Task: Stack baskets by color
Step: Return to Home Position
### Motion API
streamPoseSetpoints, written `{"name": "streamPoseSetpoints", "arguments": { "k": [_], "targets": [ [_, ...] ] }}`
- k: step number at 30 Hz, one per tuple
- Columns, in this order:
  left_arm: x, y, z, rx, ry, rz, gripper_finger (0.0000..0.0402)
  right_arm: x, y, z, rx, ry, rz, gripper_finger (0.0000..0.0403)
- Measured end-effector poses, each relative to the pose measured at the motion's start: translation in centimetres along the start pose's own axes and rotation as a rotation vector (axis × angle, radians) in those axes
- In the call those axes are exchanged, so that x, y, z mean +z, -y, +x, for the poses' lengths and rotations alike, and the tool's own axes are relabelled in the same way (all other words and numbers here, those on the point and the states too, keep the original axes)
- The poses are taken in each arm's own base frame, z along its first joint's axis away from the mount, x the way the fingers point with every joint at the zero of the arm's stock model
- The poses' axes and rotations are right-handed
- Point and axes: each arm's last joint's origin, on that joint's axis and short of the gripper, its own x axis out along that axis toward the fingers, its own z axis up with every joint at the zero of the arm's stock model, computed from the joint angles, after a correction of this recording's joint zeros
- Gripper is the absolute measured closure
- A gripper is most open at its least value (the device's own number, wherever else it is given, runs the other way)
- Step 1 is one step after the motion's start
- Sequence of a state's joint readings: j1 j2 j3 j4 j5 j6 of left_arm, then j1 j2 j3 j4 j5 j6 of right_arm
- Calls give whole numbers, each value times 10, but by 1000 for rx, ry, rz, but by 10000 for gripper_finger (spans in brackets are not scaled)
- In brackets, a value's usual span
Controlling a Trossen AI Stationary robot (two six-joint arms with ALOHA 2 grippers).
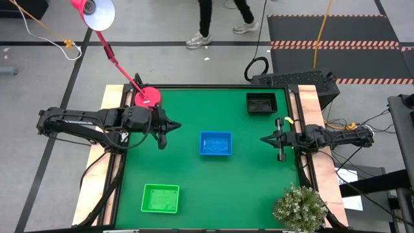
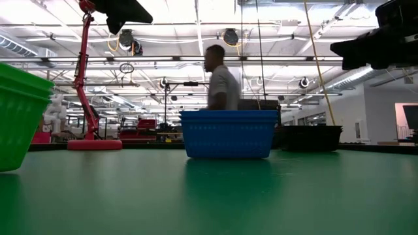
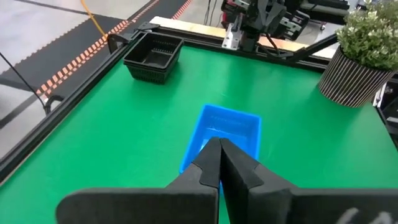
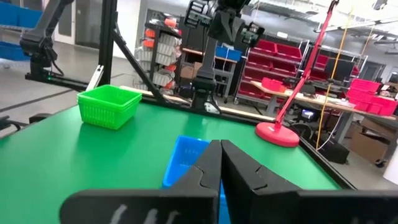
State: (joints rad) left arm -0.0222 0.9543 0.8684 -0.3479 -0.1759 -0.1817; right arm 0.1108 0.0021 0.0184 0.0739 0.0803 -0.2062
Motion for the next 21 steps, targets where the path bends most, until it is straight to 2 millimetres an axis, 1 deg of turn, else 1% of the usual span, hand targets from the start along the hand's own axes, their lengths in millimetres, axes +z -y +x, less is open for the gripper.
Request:
{"name": "streamPoseSetpoints", "arguments": {
  "k": [5, 7, 13, 17, 21],
  "targets": [
    [-2, 0, 0, 1, -19, 42, 398, 0, 0, 0, 2, -3, 7, 403],
    [-7, 0, 4, -2, -7, 62, 398, 0, 0, 0, 3, -4, 7, 403],
    [-37, -3, 6, -60, 97, 46, 399, 0, 0, 0, 3, -3, 7, 403],
    [-59, -8, 0, -69, 96, 37, 399, 0, 0, 0, 2, 4, 8, 403],
    [-76, -12, -8, -99, 162, 45, 400, 1, 0, 0, 1, 10, 8, 403]
  ]
}}
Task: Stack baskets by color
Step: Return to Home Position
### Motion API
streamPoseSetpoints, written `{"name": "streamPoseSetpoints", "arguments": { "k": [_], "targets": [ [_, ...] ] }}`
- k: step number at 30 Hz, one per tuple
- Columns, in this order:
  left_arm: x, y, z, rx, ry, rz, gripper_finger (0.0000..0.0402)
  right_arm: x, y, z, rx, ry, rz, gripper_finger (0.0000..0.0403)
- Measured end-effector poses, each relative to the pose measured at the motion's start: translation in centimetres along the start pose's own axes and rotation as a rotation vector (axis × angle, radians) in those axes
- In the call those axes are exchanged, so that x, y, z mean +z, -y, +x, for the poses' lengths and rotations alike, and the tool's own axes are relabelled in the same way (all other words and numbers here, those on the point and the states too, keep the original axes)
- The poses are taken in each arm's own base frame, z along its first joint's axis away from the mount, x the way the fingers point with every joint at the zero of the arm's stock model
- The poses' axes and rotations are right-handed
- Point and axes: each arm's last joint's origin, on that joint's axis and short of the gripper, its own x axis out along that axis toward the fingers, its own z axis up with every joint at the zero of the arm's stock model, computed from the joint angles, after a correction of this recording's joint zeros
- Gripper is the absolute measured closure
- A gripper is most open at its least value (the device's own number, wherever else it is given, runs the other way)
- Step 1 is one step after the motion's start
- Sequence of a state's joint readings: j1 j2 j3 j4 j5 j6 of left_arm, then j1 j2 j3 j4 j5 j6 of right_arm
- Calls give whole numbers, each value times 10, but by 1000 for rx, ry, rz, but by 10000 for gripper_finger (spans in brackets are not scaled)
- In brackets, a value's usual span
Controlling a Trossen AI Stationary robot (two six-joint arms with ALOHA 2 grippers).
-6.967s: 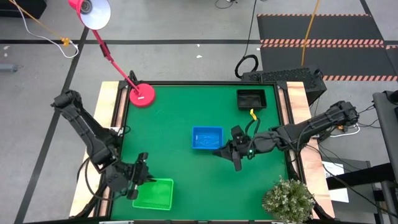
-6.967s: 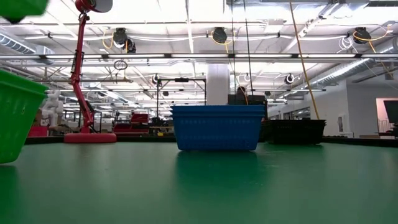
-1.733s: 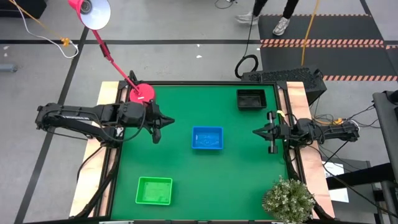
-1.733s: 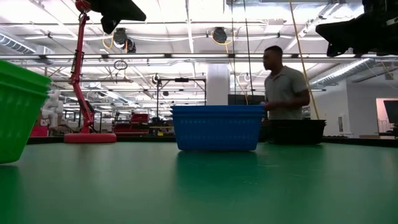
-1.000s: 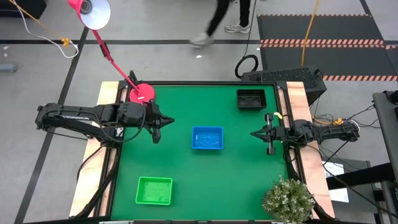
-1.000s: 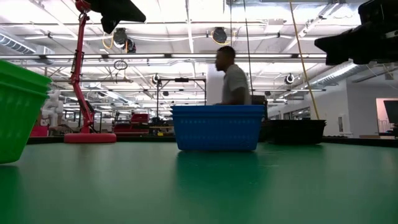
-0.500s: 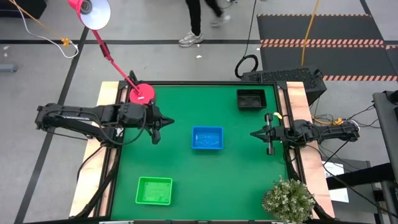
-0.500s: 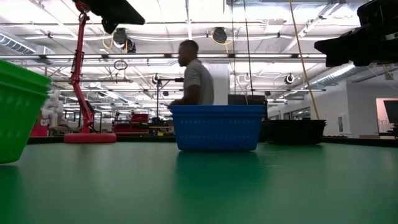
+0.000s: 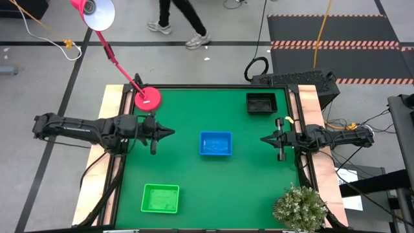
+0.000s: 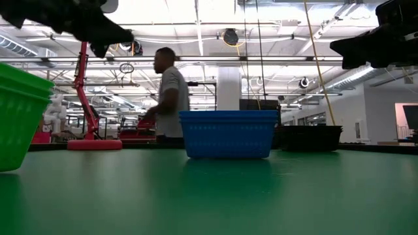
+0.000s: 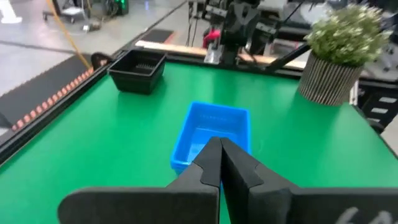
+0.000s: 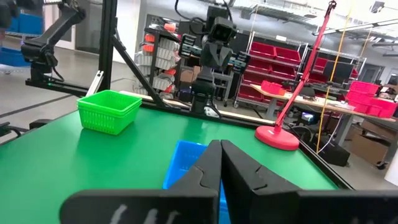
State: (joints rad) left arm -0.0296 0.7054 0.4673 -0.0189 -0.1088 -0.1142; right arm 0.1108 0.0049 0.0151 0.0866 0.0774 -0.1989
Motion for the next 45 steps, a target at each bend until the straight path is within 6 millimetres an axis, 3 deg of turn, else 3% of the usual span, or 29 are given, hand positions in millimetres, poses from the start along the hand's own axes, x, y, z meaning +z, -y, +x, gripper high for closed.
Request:
{"name": "streamPoseSetpoints", "arguments": {
  "k": [9, 24, 45],
  "targets": [
    [-52, -6, -17, -75, 69, -43, 400, 0, 0, 0, 0, 0, 0, 403],
    [-89, -11, -32, -125, 181, -33, 400, 1, 0, 0, -1, 6, 1, 403],
    [-96, -13, -44, -133, 269, 55, 400, 1, 0, 0, -1, 6, 1, 403]
  ]
}}
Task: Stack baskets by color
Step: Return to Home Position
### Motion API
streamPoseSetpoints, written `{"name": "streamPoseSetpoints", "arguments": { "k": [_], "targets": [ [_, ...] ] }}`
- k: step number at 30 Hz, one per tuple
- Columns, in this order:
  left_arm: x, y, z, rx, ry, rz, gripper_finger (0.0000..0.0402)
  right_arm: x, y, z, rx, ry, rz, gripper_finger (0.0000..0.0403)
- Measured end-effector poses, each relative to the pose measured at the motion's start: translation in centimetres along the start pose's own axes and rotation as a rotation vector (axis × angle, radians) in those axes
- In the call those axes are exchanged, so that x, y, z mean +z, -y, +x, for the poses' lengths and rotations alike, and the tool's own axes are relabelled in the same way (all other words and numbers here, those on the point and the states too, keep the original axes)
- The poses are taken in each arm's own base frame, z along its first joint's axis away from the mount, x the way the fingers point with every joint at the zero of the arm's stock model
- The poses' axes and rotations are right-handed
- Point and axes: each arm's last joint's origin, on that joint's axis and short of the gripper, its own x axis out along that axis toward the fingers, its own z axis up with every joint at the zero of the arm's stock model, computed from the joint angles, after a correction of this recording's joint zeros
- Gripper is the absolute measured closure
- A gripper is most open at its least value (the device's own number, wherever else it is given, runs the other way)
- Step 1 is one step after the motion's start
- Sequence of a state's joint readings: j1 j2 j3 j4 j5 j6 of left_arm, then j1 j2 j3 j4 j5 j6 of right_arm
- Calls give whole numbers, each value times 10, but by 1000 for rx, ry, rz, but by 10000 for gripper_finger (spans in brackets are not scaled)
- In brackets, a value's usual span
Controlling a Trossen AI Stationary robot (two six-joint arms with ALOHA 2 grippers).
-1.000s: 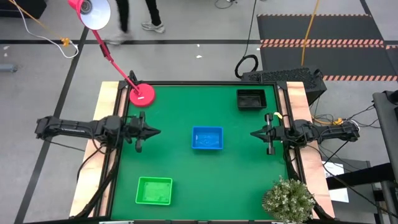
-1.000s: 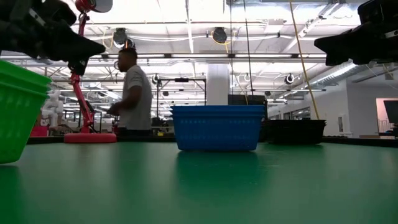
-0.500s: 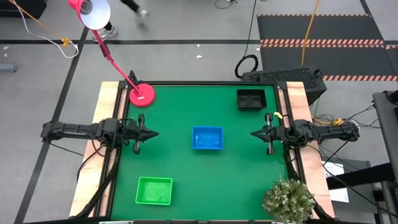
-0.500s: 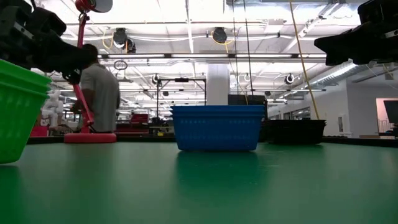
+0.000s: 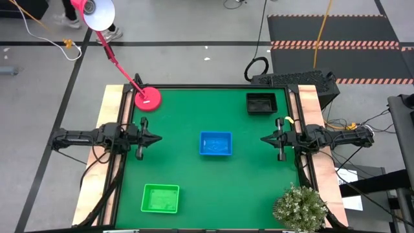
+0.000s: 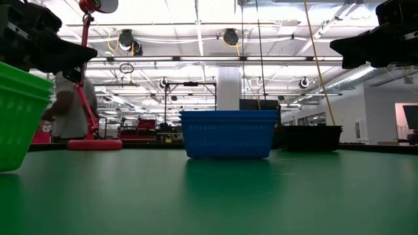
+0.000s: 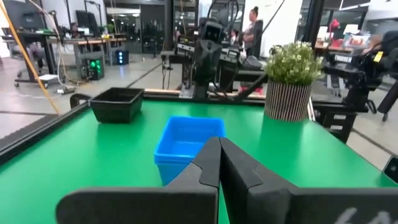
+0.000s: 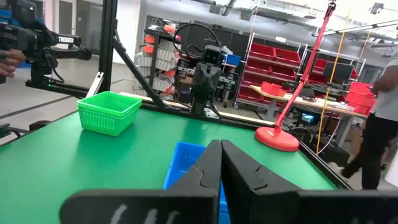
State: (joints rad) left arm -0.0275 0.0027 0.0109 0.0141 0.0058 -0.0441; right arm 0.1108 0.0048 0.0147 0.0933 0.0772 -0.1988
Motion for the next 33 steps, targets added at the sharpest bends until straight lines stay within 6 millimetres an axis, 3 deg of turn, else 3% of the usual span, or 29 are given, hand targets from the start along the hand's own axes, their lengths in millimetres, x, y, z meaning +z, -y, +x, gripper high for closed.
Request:
{"name": "streamPoseSetpoints", "arguments": {
  "k": [21, 33],
  "targets": [
    [-1, 0, 0, -2, -6, 24, 398, 0, 0, 0, 0, -1, 0, 403],
    [-1, 0, 0, -2, -6, 23, 360, 0, 0, 0, 0, -1, 0, 403]
  ]
}}
